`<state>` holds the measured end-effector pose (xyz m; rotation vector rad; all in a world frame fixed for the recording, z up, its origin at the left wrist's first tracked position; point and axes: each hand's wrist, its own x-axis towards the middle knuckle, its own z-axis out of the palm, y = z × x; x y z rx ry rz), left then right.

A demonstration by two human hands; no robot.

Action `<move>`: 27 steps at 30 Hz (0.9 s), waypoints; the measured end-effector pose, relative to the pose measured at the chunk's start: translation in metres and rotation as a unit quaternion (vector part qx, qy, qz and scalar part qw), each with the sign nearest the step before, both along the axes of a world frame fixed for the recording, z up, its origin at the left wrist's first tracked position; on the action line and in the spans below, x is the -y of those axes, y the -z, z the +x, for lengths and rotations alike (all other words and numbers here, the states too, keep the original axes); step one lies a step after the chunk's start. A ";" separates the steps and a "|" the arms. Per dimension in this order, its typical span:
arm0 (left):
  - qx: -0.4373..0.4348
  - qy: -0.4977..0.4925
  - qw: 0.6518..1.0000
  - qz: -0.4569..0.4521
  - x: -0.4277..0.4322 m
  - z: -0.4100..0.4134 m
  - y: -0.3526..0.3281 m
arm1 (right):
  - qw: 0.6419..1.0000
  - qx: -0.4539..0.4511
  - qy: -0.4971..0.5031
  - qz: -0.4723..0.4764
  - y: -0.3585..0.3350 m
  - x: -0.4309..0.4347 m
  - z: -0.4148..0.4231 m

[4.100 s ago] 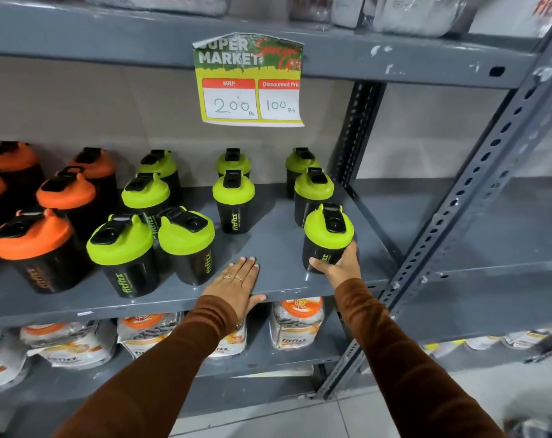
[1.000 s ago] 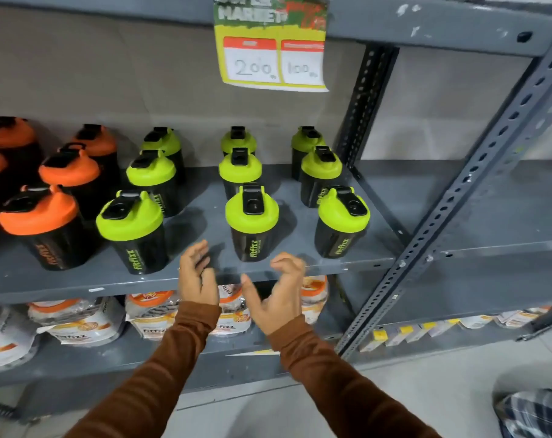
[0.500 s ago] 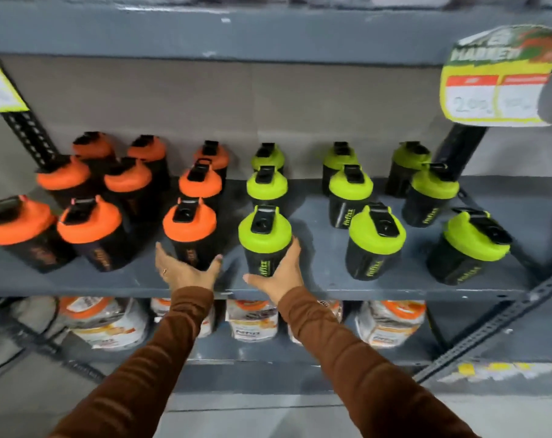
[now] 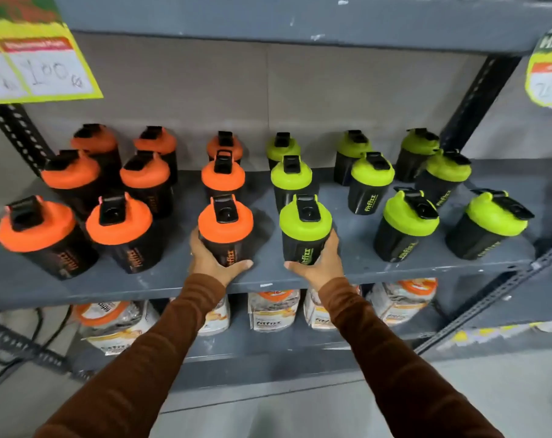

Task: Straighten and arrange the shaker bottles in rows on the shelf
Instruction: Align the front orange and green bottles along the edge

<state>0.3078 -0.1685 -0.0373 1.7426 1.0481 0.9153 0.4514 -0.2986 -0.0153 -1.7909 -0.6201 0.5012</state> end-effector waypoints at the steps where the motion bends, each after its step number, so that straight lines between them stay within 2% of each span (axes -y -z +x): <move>1: -0.007 0.018 1.000 -0.002 -0.001 -0.003 0.002 | 1.000 0.000 -0.001 -0.001 -0.001 0.001 -0.001; 9: -0.033 0.056 0.995 -0.071 -0.010 -0.022 0.003 | 1.000 0.010 0.017 -0.018 -0.003 0.003 -0.010; 27: -0.067 0.060 0.993 -0.072 -0.004 -0.027 -0.006 | 0.999 0.040 -0.018 -0.026 -0.001 0.005 0.001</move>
